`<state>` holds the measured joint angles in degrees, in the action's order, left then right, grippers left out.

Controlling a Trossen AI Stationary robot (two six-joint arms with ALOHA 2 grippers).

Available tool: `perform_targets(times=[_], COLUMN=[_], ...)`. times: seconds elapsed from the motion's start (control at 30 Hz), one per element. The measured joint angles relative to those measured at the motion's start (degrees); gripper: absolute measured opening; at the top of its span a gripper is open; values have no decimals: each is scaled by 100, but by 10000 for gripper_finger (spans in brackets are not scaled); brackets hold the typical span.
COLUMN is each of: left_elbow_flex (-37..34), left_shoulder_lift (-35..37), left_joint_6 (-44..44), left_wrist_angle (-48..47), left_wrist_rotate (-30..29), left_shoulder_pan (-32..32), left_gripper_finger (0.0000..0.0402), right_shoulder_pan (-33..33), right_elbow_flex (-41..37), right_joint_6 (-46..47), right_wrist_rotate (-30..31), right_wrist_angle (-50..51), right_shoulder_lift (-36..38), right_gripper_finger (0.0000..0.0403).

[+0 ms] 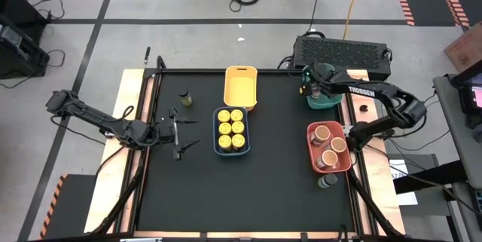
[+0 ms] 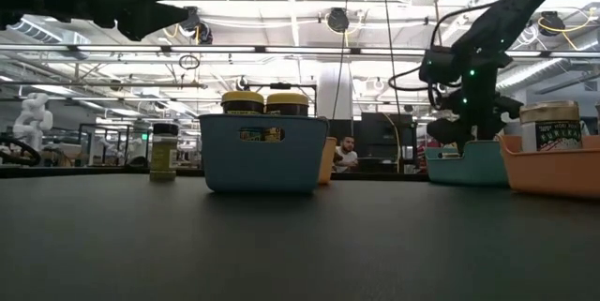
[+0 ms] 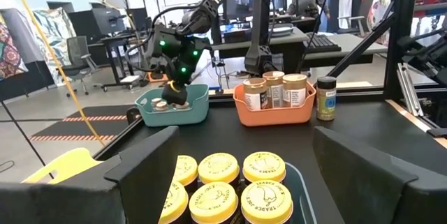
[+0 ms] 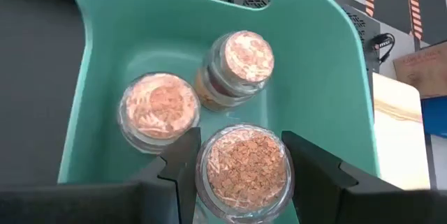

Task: Sort spices by type
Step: Put the brown seasoning bottle into the green bin, then put the black seasoning bottle into the yellow bin

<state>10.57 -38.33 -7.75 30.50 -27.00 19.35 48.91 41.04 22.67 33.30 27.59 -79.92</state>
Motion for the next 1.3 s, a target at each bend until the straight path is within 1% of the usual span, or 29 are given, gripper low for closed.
perform_targets(times=[0.33,0.63,0.77,1.13,1.3], left_elbow_flex=[0,0,0,0,0], left_shoulder_lift=[0,-2,-2,-2,0], left_joint_6=[4,55,54,55,52], left_wrist_angle=[-15,-20,-20,-21,-22], left_wrist_rotate=[0,0,0,2,2], left_shoulder_pan=[0,0,0,0,0], left_gripper_finger=[329,329,329,329,329], right_shoulder_pan=[8,6,6,6,6], right_elbow_flex=[-82,-88,-88,-69,119], right_joint_6=[-84,-128,-130,-132,-278], right_wrist_rotate=[-1,-15,-17,-31,-39], right_wrist_angle=[-94,-89,-86,-67,199], right_shoulder_lift=[-260,-372,-372,-372,-270], right_gripper_finger=[162,210,222,226,226])
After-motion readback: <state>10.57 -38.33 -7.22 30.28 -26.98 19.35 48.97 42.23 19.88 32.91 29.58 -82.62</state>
